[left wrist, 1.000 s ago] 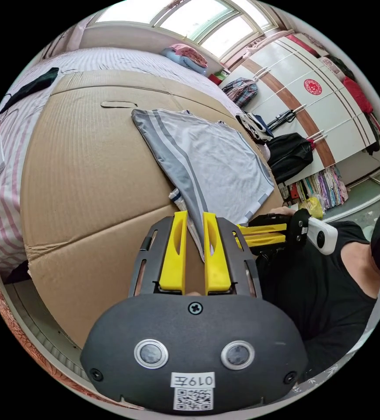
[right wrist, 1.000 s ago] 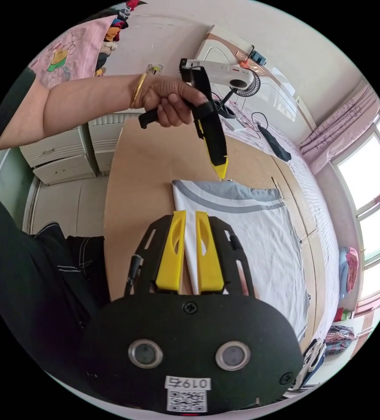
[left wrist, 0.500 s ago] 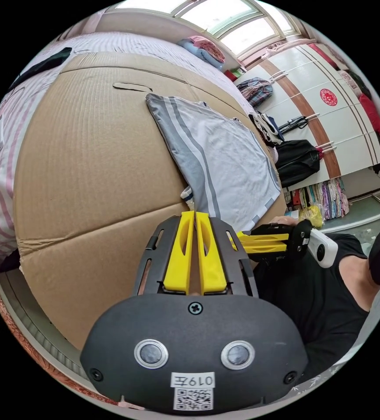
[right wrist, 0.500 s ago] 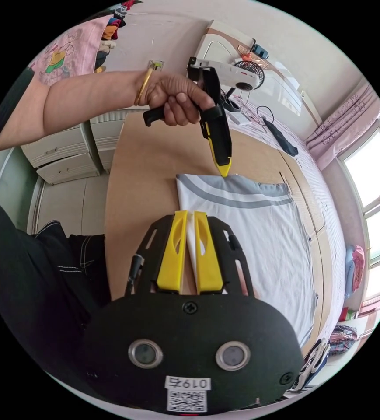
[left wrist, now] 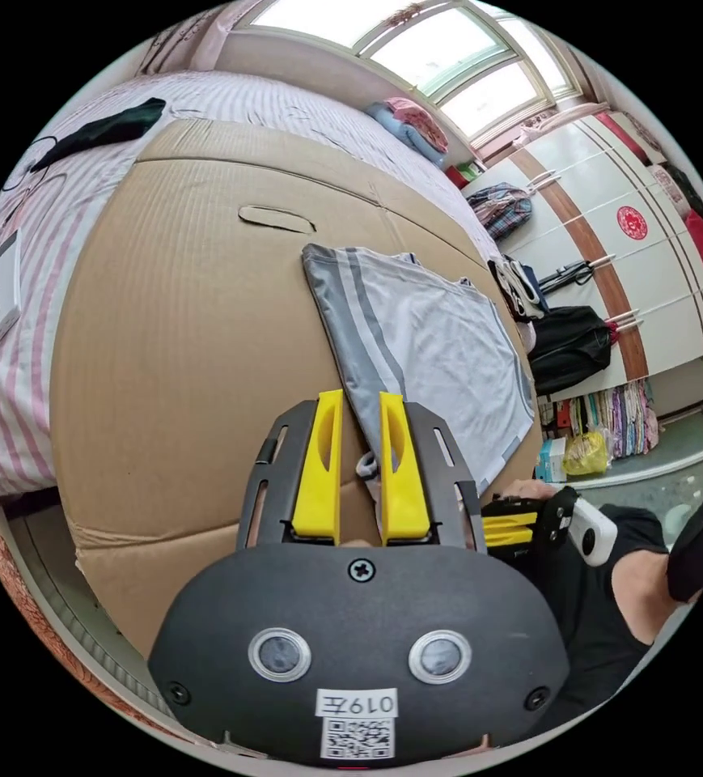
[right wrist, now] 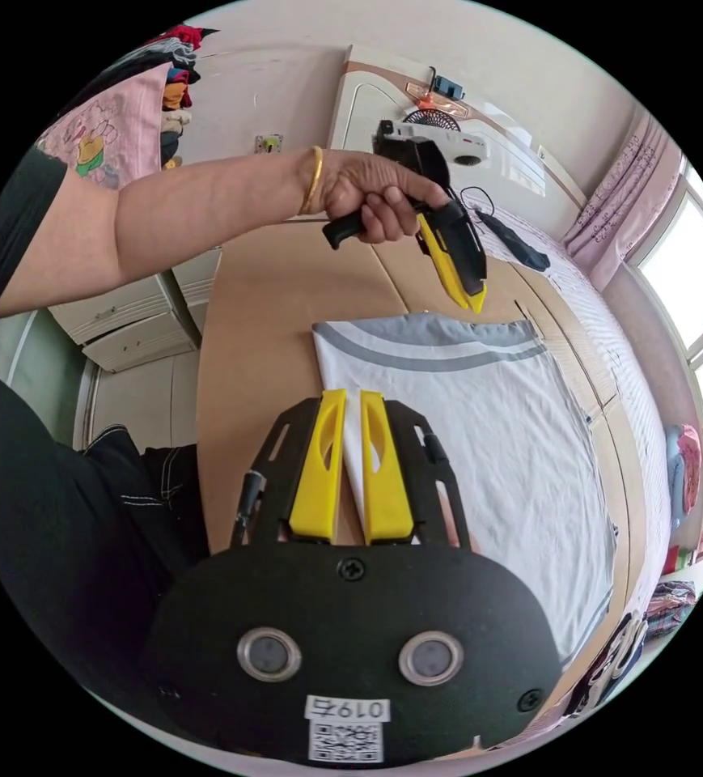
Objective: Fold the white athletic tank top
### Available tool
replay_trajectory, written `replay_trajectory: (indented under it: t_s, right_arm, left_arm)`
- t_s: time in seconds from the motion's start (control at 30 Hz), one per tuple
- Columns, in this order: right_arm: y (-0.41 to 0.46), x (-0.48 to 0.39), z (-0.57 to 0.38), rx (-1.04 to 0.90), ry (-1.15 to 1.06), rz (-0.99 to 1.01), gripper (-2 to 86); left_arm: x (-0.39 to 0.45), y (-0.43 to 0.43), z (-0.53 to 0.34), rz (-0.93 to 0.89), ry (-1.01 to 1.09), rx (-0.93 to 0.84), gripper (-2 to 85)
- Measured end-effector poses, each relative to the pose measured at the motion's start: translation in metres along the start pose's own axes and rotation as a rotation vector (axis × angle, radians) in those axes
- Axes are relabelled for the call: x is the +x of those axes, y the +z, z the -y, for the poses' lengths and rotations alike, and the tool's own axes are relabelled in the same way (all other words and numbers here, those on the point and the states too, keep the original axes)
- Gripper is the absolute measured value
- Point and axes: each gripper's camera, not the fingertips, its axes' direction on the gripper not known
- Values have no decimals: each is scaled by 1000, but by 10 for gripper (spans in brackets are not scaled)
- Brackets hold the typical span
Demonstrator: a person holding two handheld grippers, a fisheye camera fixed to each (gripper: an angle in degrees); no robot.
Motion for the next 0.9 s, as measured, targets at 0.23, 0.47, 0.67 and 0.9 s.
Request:
replay_trajectory:
  t_s: [0.23, 0.47, 0.67, 0.9]
  right_arm:
    - [1, 15, -20, 2, 40, -17, 30]
    - [5, 27, -31, 13, 49, -9, 26]
    - [12, 36, -41, 7, 63, 17, 26]
    - [13, 47, -48, 17, 82, 28, 21]
  left_arm:
    - [-12, 20, 57, 15, -154, -3, 57]
    - [-2, 24, 73, 59, -153, -32, 20]
    - [13, 22, 82, 88, -119, -54, 27]
    - [22, 11, 112, 138, -126, 28, 60]
